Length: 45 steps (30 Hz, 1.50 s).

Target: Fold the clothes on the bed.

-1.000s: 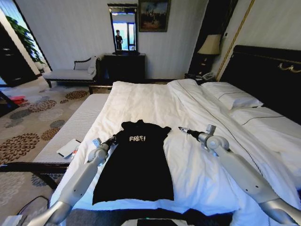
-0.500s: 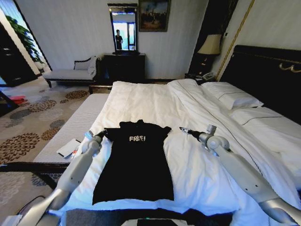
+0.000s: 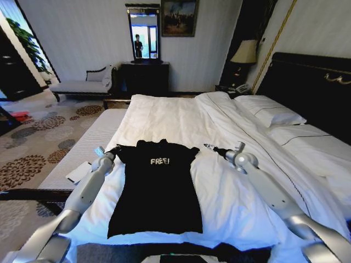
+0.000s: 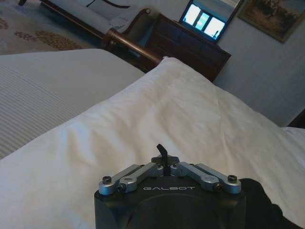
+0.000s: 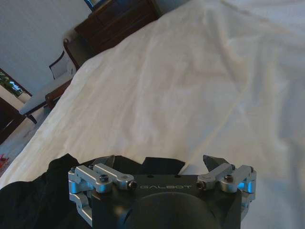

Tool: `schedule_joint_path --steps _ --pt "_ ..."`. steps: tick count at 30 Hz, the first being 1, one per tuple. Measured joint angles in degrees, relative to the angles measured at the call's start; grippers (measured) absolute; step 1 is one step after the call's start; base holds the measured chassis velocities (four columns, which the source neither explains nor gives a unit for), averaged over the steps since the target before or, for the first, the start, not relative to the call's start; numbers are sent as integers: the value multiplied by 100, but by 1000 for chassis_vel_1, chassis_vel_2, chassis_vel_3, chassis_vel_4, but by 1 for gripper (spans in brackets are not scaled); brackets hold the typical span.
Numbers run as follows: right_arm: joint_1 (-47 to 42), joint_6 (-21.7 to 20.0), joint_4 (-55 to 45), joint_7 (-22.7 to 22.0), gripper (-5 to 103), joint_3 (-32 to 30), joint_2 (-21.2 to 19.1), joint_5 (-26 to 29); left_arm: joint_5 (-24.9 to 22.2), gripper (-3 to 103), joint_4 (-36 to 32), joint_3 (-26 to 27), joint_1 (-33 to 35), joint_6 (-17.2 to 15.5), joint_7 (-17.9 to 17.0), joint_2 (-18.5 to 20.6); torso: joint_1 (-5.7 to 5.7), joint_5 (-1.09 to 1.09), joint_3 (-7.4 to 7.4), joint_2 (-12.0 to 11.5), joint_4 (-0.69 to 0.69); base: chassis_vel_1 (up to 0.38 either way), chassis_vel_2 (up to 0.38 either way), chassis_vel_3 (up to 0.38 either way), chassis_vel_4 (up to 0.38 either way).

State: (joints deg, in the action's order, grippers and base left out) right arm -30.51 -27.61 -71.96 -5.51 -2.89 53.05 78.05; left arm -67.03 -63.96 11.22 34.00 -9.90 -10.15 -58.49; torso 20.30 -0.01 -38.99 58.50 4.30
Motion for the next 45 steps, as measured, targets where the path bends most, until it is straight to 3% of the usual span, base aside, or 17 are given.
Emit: schedule_joint_path --steps 12,25,36,40,42,44,45 --pt "557 194 1075 -32 100 593 633 -706 30 1 -151 -88 122 -9 -17 -44 1 1 0 0 4 0 0 0 0" --pt "825 220 1470 -33 102 717 912 -733 39 1 -105 -216 45 -14 -2 -98 0 1 1 0 1 0 0 0 0" --pt "900 319 1736 2 70 848 1102 -903 29 1 -41 -182 51 -14 32 -112 0 1 1 0 2 0 0 0 0" --pt "913 361 1772 -8 48 854 1106 -922 27 1 -21 -185 49 -14 68 -114 0 1 1 0 2 0 0 0 0" --pt "913 364 1772 -12 48 854 1100 -923 27 1 -14 -184 48 -14 73 -114 0 1 1 0 2 0 0 0 0" --pt "913 379 1767 -27 37 854 1079 -924 27 1 -2 -181 44 -13 79 -114 0 1 1 0 3 0 0 0 0" --pt "913 379 1767 -27 37 854 1079 -924 27 1 -2 -181 44 -13 79 -114 0 1 1 0 3 0 0 0 0"
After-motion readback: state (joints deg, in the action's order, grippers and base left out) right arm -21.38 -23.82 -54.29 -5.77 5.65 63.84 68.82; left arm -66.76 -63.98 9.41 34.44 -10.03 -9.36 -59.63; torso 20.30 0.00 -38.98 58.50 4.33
